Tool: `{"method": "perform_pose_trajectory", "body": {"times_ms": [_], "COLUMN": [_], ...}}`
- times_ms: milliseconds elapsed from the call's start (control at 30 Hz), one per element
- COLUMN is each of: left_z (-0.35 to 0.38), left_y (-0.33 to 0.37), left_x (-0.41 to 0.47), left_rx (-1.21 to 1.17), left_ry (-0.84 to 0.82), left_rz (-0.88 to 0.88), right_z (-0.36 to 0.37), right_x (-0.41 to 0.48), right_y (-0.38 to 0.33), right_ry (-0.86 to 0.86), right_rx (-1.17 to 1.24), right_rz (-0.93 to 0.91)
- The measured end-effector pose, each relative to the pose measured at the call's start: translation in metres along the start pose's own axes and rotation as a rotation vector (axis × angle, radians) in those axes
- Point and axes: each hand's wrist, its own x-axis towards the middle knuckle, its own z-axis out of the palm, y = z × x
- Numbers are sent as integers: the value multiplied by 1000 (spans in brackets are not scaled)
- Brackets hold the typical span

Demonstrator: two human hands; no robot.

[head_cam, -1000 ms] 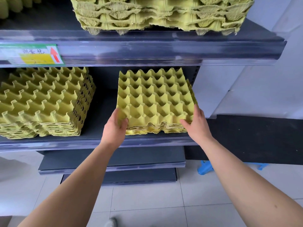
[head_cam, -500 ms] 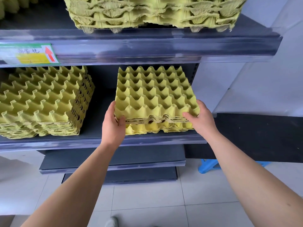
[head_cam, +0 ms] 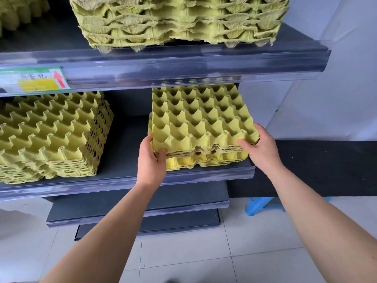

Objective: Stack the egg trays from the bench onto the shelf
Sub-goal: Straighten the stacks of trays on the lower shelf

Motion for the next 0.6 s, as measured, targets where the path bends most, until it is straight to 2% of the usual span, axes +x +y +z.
{"method": "perform_pose_trajectory", "body": {"times_ms": [300, 600], "left_z": [29, 27], "left_y": [-3, -7], "left_x": [12, 8], "left_rx": [77, 47], "left_ry": [-49, 141], "left_rz": [-21, 41], "right_z": [-4, 4], "right_x": [6, 10], "right_y": [21, 23], "right_ry": [-31, -30], "right_rx": [-55, -57], "right_rz": [42, -90]}}
